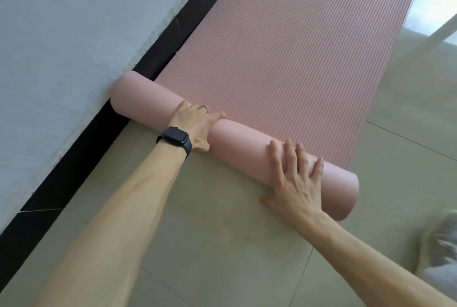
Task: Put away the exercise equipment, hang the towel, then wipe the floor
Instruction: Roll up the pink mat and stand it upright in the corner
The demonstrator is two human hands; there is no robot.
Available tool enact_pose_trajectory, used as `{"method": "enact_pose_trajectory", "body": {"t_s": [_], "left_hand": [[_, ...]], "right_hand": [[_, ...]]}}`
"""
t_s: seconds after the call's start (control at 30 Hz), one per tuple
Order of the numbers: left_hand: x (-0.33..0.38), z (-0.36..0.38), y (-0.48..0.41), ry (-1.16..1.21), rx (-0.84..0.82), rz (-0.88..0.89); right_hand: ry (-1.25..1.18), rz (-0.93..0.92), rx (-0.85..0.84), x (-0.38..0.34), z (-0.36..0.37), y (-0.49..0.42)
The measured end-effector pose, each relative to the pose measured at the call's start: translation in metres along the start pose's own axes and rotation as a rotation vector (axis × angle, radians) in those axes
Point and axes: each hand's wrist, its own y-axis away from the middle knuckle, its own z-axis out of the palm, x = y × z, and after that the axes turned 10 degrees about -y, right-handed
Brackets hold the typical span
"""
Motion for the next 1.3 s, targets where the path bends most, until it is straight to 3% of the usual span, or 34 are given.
{"method": "enact_pose_trajectory", "body": {"t_s": [0.07,0.13,0.2,0.27,0.37,0.5,0.6,0.73,0.87,0.97,1.1,1.17,1.23,1.3], "left_hand": [[0.0,-0.01,0.005,-0.003,-0.014,-0.009],[-0.001,-0.026,0.008,0.053,-0.09,-0.008],[0.004,-0.042,0.011,0.22,-0.235,0.0],[0.017,-0.05,0.019,0.312,-0.25,0.005],[0.033,-0.034,0.045,0.188,-0.056,0.023],[0.045,0.005,0.068,-0.033,-0.021,0.03],[0.058,0.012,0.05,-0.088,0.022,-0.011],[0.057,-0.011,0.014,-0.075,0.006,-0.008],[0.054,-0.033,-0.007,-0.037,-0.087,0.028],[0.056,-0.052,-0.017,0.033,-0.209,0.03],[0.072,-0.067,-0.02,0.383,-0.385,0.027],[0.09,-0.07,-0.006,0.472,-0.231,0.028],[0.111,-0.064,0.017,0.403,-0.029,0.082],[0.133,-0.053,0.037,0.247,0.049,0.142]], "right_hand": [[0.026,-0.028,0.113,0.009,-0.002,-0.006],[-0.014,-0.07,0.092,0.021,-0.025,-0.012],[-0.132,-0.065,-0.08,0.039,-0.047,-0.015],[-0.215,0.011,-0.338,0.054,-0.066,-0.02],[-0.356,0.14,-0.618,0.072,-0.082,-0.042],[-0.412,0.155,-0.767,0.078,-0.093,-0.062],[-0.329,0.127,-0.625,0.082,-0.082,-0.048],[-0.19,-0.01,0.038,0.069,-0.041,0.012],[0.018,-0.013,0.111,0.062,-0.002,0.024],[0.056,-0.053,0.154,0.082,-0.025,0.002],[-0.055,-0.073,-0.139,0.122,-0.082,-0.01],[-0.116,0.035,-0.37,0.151,-0.109,-0.024],[-0.15,0.154,-0.573,0.176,-0.124,-0.04],[-0.118,0.185,-0.628,0.193,-0.124,-0.048]]}}
